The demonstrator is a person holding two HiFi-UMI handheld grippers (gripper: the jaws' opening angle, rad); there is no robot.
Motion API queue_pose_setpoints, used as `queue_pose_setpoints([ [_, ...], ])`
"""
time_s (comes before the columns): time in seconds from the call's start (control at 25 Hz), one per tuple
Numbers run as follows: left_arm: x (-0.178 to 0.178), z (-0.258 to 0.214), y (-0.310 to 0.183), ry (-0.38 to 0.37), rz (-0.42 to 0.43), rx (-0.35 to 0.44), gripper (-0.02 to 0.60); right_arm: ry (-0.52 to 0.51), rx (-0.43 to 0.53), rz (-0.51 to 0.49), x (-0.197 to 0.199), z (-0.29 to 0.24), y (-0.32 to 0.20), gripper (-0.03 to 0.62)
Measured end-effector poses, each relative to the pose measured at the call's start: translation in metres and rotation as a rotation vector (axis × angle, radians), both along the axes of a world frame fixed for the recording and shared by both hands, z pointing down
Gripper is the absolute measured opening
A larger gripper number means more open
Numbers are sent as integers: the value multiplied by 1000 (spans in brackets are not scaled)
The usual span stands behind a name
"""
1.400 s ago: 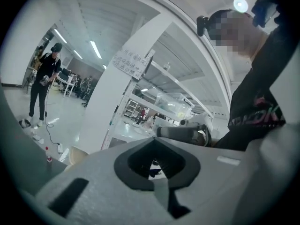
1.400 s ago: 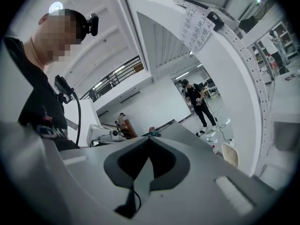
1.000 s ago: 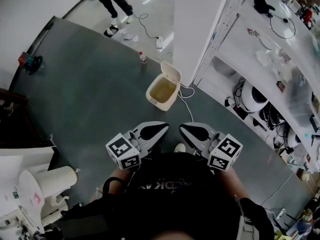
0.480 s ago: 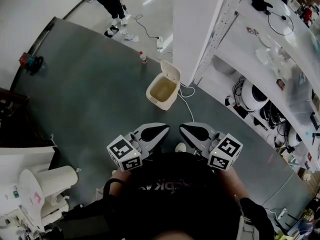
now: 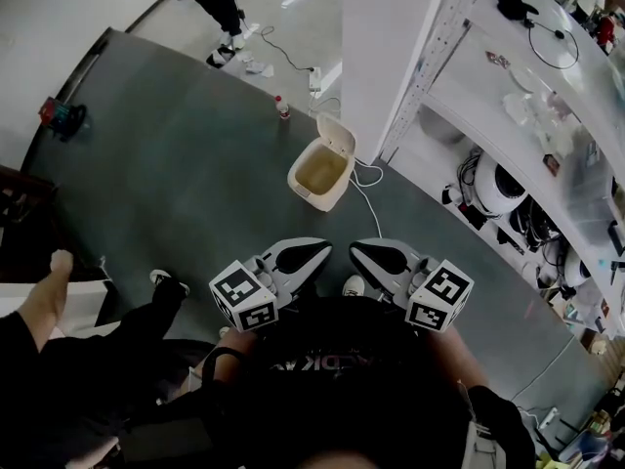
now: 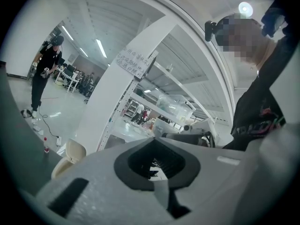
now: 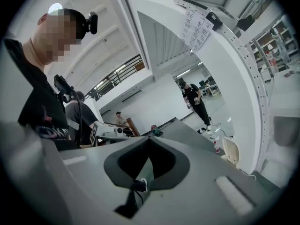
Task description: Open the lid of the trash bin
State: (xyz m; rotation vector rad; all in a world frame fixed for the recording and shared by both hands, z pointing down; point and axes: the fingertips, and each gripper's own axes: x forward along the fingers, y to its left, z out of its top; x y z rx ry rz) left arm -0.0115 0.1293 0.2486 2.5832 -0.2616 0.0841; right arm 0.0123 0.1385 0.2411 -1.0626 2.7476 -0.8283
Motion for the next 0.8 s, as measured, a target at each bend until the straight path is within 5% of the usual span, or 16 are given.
queue_pose_setpoints([
  [0.8,10,6,2,-3,29,-16,3,4,-18,9,6,7,0,8],
])
